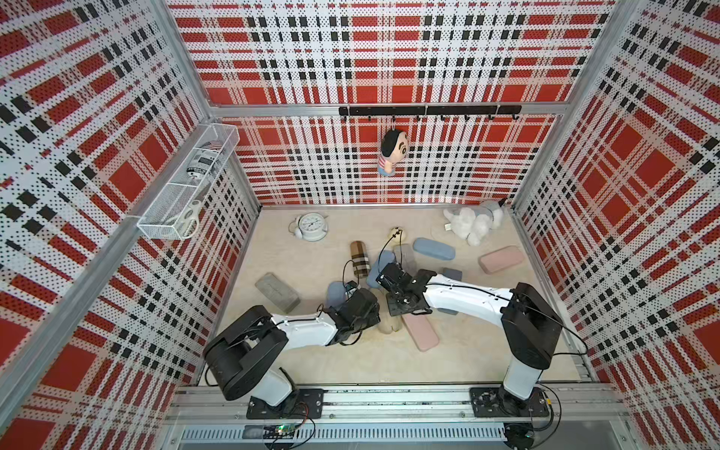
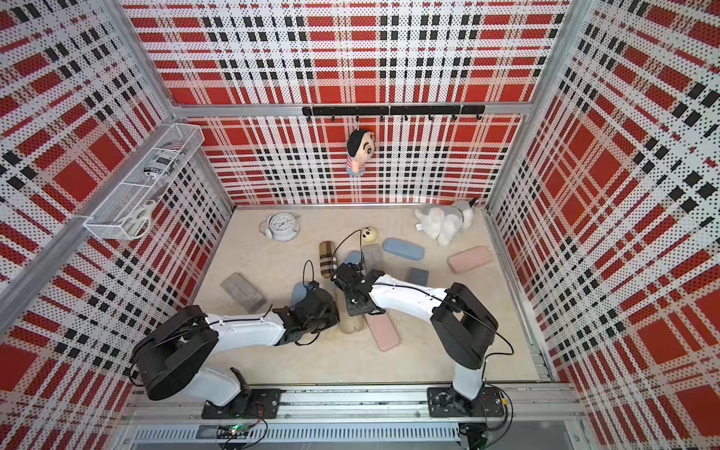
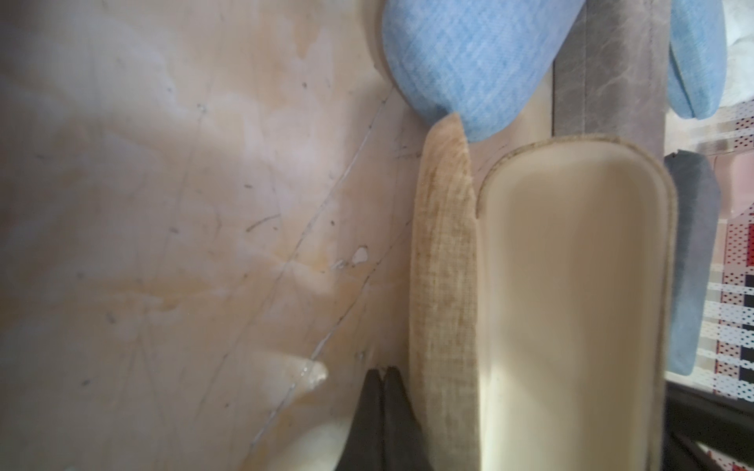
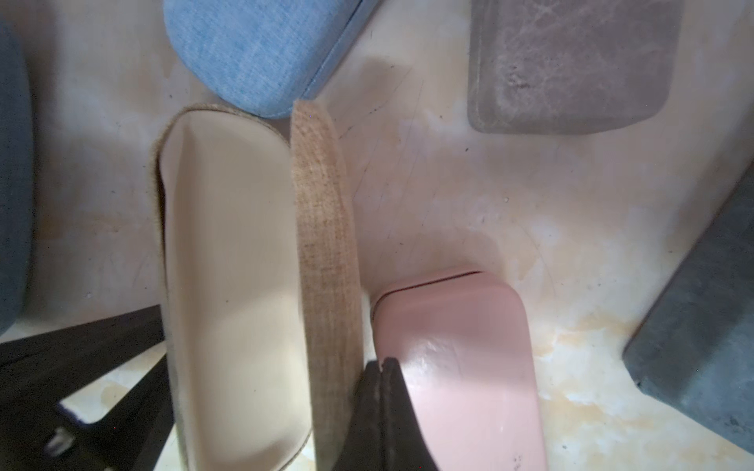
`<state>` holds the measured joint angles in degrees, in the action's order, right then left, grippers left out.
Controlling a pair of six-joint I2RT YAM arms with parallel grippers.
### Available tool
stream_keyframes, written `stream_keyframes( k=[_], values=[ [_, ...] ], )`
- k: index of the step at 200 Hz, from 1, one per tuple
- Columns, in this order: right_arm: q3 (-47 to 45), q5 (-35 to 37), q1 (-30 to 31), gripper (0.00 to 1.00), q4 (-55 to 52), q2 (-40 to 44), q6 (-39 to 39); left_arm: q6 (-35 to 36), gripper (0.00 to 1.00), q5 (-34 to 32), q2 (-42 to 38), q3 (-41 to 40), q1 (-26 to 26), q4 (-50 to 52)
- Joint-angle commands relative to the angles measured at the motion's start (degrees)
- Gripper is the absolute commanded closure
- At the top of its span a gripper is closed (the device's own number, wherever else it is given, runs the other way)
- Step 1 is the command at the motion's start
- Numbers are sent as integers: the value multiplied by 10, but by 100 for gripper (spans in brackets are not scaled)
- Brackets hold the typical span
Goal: Close the glasses case
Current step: Close the glasses case at the center of the board.
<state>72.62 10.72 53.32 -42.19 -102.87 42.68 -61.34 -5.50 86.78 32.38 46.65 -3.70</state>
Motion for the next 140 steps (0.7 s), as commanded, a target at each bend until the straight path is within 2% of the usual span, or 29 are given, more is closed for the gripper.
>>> stream_keyframes(
  k=[1, 140],
  values=[
    [17, -56, 31, 100, 43, -20, 7, 7, 100, 19, 4, 33, 11, -53],
    [39, -72, 57, 100, 50, -50, 23, 11, 100, 18, -1, 37, 11, -57]
  ],
)
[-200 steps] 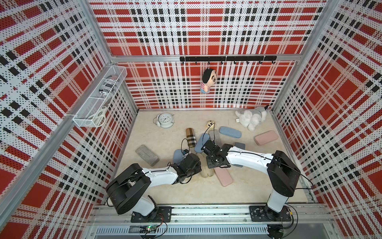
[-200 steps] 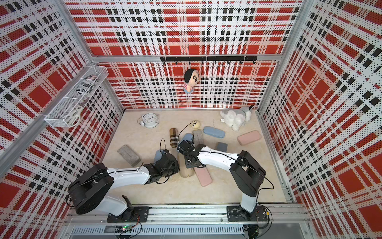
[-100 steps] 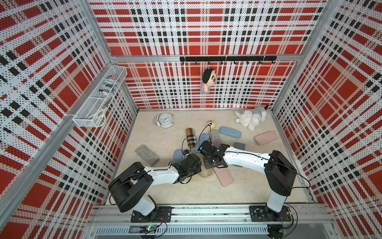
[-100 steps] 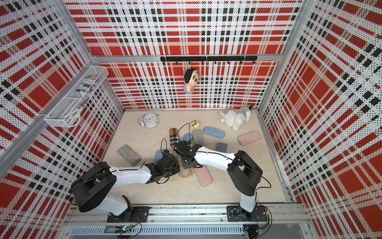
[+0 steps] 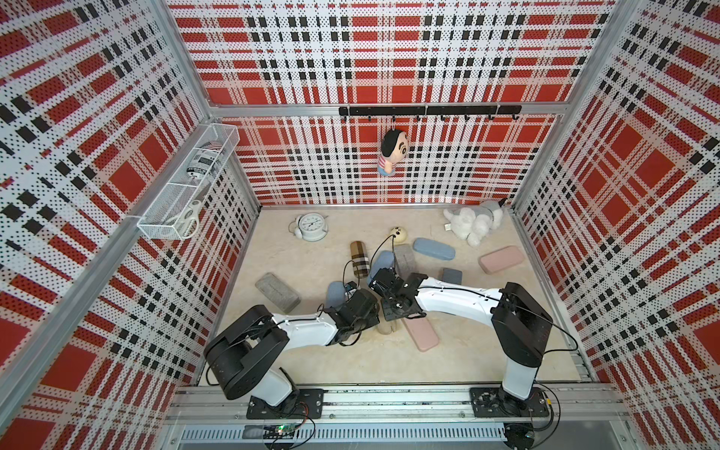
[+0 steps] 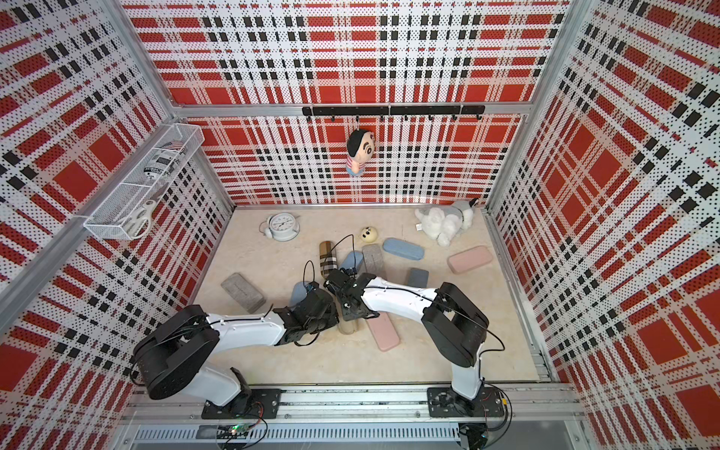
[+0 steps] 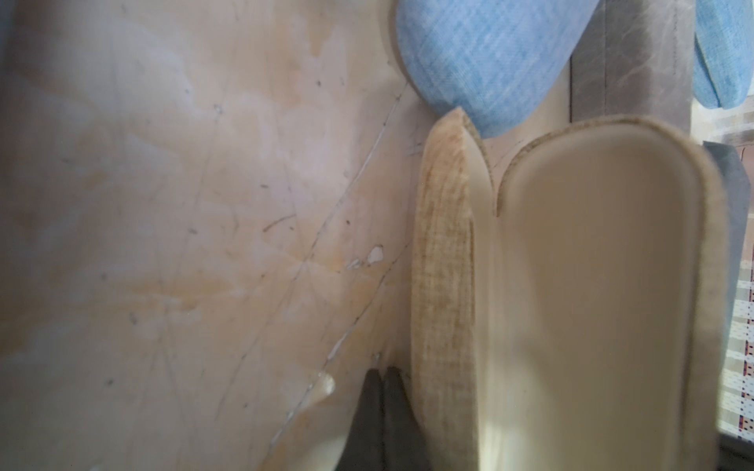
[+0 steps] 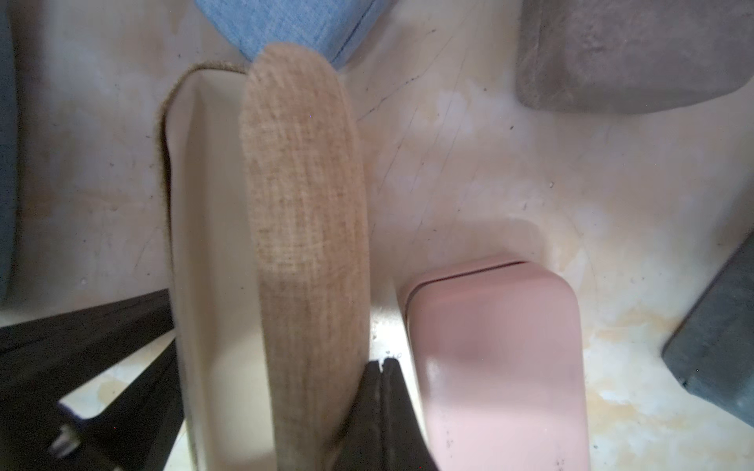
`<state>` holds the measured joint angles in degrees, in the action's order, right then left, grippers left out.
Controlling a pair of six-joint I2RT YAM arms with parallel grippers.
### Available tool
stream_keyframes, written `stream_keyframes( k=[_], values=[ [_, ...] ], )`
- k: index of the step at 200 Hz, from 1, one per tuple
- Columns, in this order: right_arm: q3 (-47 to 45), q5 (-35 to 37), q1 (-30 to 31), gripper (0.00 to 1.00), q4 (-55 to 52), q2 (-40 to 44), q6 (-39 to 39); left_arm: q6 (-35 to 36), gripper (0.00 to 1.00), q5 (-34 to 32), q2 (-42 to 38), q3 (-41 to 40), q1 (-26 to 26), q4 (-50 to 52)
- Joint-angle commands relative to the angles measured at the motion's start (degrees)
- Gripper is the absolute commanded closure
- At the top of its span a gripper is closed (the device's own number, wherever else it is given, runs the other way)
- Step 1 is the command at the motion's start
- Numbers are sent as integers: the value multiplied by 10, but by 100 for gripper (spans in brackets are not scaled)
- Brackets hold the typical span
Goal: Close the glasses case
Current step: Close the glasses case at the center of the board.
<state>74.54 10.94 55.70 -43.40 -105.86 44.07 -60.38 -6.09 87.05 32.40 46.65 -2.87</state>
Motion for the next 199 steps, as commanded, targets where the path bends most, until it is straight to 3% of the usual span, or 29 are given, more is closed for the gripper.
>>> stream_keyframes(
  k=[1, 199],
  values=[
    [20, -74, 32, 100, 62, -20, 9, 2, 100, 24, -4, 37, 11, -65],
    [45, -124, 58, 100, 118, -45, 21, 11, 100, 32, -16, 38, 11, -110]
  ],
)
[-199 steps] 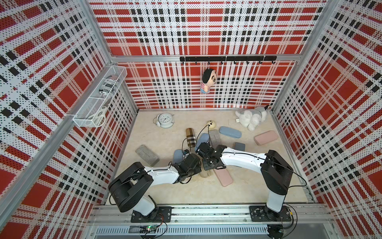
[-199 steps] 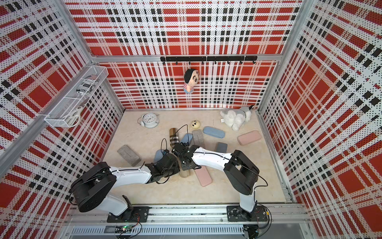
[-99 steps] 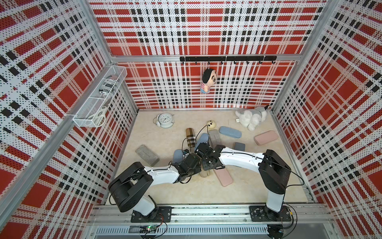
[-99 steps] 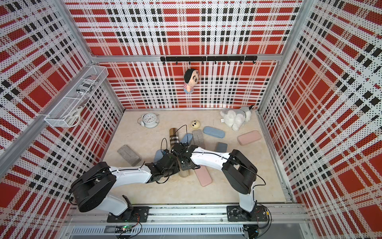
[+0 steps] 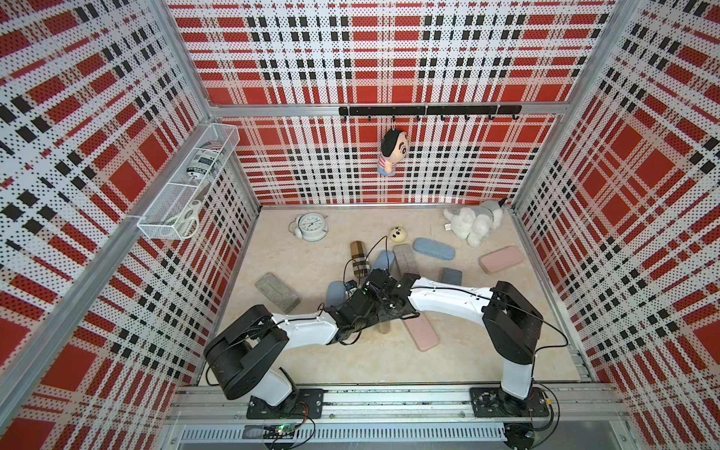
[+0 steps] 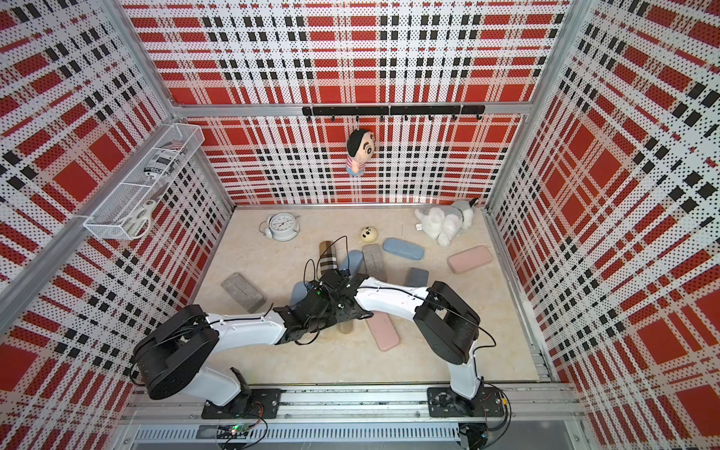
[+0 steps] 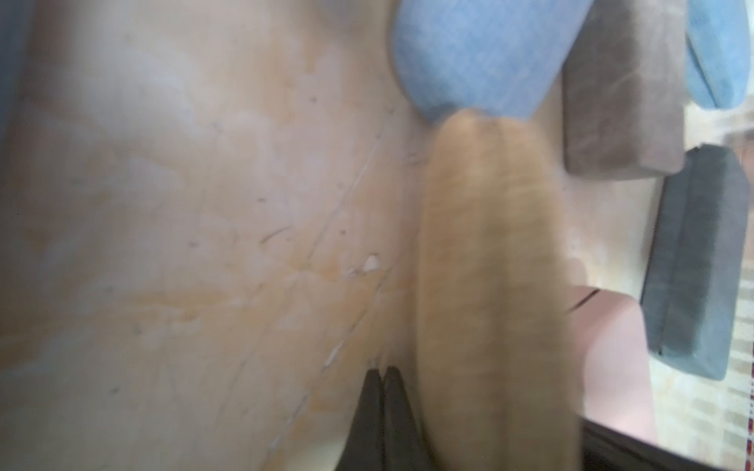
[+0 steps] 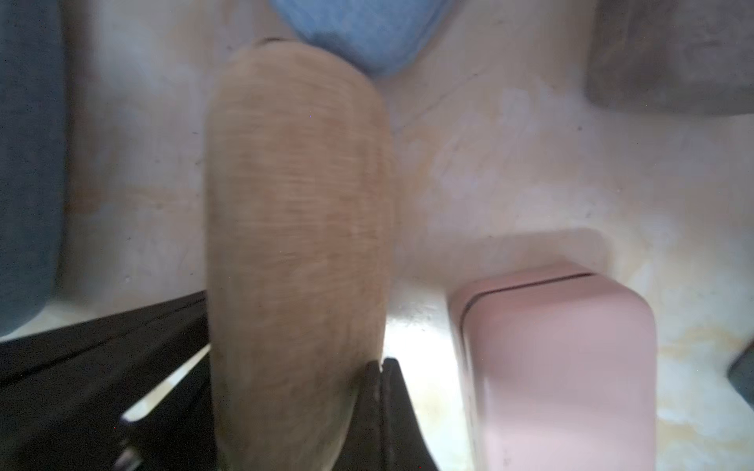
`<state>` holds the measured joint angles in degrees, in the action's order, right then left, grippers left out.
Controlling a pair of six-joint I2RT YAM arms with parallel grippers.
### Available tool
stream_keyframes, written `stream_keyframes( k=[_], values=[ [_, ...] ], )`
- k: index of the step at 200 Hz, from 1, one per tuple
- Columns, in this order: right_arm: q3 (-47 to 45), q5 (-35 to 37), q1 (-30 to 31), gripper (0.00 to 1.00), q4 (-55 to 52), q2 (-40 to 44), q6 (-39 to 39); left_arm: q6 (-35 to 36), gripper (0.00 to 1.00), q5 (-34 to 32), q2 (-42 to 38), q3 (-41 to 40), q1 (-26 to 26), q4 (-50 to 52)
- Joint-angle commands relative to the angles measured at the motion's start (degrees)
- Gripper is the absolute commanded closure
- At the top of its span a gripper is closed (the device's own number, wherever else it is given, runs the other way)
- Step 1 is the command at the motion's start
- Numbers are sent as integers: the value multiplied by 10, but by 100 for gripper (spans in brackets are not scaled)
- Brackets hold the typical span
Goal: Close the glasses case
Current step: Close the glasses case at the center of the board.
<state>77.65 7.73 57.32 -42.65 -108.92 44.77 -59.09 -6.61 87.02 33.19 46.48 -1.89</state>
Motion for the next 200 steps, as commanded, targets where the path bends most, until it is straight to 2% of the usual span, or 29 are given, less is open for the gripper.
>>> stream_keyframes(
  k=[1, 79, 148, 200],
  values=[
    [14, -92, 42, 100, 111, -15, 14, -2, 100, 37, -16, 30, 12, -120],
    [-12, -43, 42, 100, 86, 9, 36, -11, 100, 25, -43, 5, 9, -111],
    [-54, 15, 34, 83, 92, 59, 53, -16, 100, -25, -166, -53, -20, -36],
    [-56, 32, 21, 78, 69, 64, 57, -13, 97, -27, -238, -90, -61, 2]
  ],
)
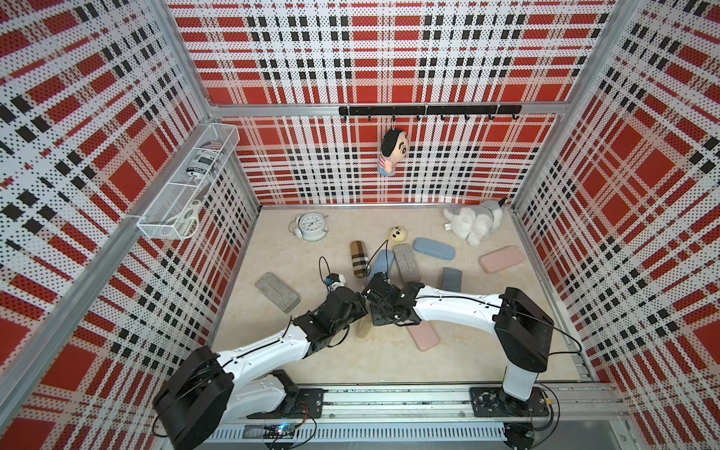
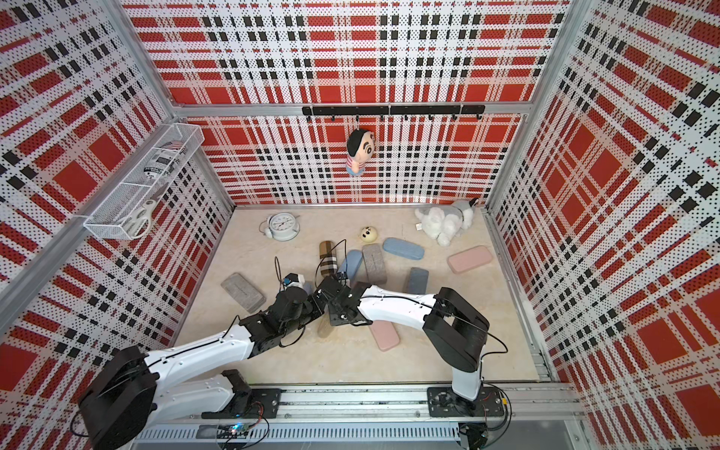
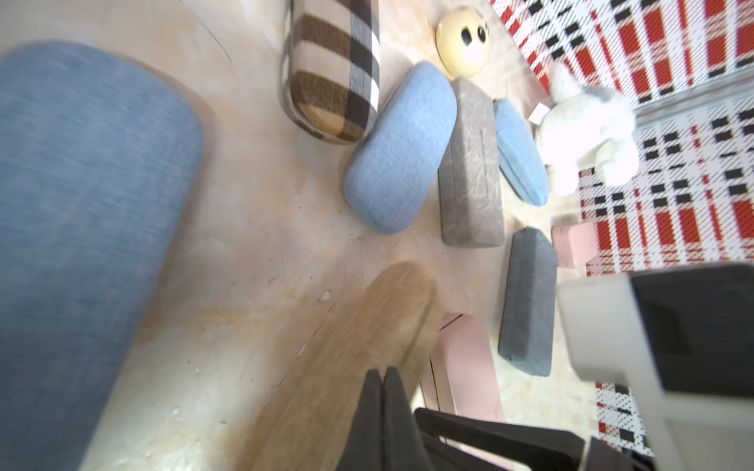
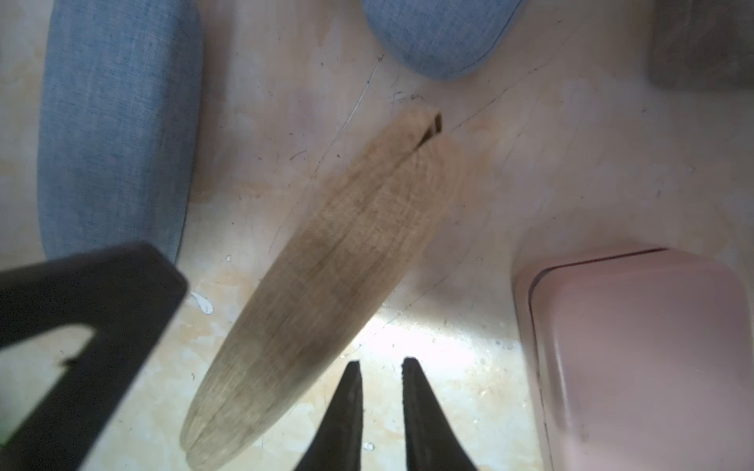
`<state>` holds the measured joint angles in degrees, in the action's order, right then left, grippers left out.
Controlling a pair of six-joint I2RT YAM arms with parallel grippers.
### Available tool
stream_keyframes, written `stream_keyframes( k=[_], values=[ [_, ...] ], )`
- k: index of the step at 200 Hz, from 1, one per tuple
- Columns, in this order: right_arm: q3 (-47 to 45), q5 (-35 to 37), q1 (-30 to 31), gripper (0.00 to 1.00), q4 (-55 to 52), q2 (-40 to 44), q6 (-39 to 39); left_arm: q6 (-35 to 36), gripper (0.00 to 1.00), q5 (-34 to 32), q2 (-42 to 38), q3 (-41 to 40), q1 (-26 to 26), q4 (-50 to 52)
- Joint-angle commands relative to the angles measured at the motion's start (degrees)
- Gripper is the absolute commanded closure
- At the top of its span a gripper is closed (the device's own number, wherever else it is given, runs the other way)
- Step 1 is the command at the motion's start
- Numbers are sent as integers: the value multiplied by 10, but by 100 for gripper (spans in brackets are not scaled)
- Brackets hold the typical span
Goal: Close the glasses case
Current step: Close the glasses case at the center of the board.
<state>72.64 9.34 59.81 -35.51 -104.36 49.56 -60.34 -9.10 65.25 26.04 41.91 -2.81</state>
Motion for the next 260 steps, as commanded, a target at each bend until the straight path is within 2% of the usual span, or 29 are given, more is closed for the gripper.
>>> stream_keyframes(
  k=[1, 33, 65, 167, 223, 250, 260],
  values=[
    [-6, 17, -4, 78, -2, 18, 10, 0, 97, -2, -21, -19, -16, 12],
    [-25, 22, -9, 77, -7, 31, 26, 2, 97, -3, -40, -27, -27, 18],
    [-43, 1, -13, 76, 54, 41, 7, 10, 96, 0, -40, -23, -40, 26],
    [81, -52, -12, 76, 53, -61, -54, 28, 96, 19, -56, -38, -87, 33],
    [91, -60, -13, 76, 68, -86, -56, 37, 95, 33, -66, -44, -112, 35],
    [68, -3, -13, 66, 86, -31, -52, 49, 84, 47, -60, -26, -130, 35],
    [61, 21, -17, 59, 82, -2, -54, 58, 75, 53, -49, -12, -138, 35]
  ],
)
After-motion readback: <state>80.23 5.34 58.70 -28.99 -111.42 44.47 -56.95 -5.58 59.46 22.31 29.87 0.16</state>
